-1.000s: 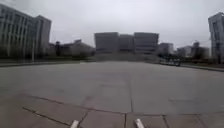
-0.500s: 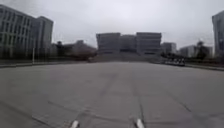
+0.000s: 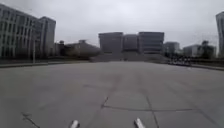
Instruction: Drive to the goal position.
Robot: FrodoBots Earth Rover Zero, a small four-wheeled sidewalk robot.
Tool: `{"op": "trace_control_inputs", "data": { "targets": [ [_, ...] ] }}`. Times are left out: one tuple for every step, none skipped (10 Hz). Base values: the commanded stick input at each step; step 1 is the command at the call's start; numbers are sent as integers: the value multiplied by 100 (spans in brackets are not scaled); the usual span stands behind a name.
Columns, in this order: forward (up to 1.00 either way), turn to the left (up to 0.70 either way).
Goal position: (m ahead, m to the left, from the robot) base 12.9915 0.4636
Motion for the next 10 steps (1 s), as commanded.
{"op": "trace_control_inputs", "data": {
  "targets": [
    [100,-40],
    [100,-40],
    [100,-40],
    [100,-40],
    [100,-40],
    [100,-27],
    [100,-10],
    [100,0],
    [100,0],
    [100,0]
  ]
}}
